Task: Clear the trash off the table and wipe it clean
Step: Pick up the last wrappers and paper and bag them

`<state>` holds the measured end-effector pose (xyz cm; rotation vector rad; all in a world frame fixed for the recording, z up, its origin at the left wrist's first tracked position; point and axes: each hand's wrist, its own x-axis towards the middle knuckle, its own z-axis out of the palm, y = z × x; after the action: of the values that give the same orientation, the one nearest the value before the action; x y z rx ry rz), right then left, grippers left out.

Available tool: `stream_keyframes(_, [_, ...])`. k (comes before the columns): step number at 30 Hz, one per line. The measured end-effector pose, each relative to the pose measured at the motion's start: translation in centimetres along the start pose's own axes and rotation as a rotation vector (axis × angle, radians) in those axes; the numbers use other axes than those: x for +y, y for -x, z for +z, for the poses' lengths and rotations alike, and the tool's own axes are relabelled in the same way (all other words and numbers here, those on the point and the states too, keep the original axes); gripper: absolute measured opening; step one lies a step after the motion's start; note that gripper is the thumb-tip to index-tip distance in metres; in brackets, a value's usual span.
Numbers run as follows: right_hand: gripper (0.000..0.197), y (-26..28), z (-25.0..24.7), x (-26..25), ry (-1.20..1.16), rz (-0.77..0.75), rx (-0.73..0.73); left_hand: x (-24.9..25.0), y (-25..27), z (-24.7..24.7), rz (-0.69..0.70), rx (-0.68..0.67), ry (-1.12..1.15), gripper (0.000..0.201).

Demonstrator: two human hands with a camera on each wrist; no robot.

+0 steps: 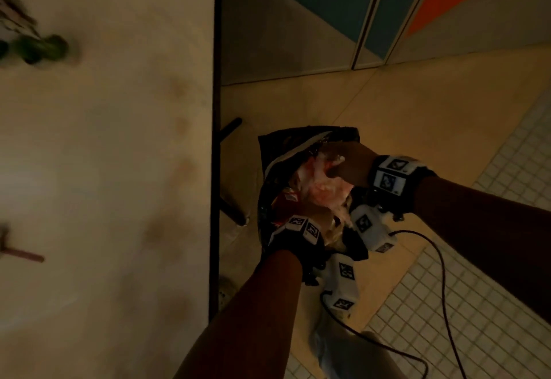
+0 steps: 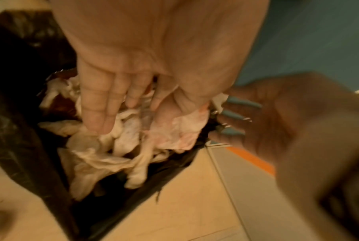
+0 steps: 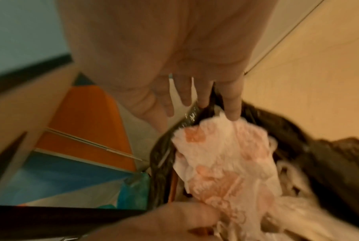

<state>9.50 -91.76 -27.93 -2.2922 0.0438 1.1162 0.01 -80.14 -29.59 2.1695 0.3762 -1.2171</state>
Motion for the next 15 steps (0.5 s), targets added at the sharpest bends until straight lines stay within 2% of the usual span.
stream_keyframes(3, [0.046, 3.4, -2.5, -0.4, -0.031, 0.008, 0.127, 1.2, 0.7, -2.1, -0.026, 0.066, 0.122, 0.055])
stream_keyframes(5, [0.042, 5.7, -3.5, -1.0, -0.084, 0.011, 0.177, 2.2, 1.4, -3.7, -0.034, 0.084, 0.309, 0.058])
stream_keyframes(8, [0.034, 8.7, -4.8, -1.6, -0.175, -0.028, 0.271, 5.0, 5.1, -6.7, 0.062, 0.053, 0.541, 0.039])
stream_keyframes(10, [0.030, 10.9, -5.4, -2.1, -0.277, -0.050, 0.339, 6.8, 8.1, -9.0, 0.112, 0.005, 0.696, 0.034])
stream_keyframes(13, [0.027, 14.5, -5.7, -3.3, -0.309, -0.103, 0.383, 8.1, 13.5, -12.7, 0.257, -0.025, 0.823, 0.016])
stream_keyframes(15, [0.023, 16.8, -5.4, -4.2, -0.329, -0.167, 0.373, 7.7, 17.7, -15.2, 0.350, -0.007, 0.889, 0.014])
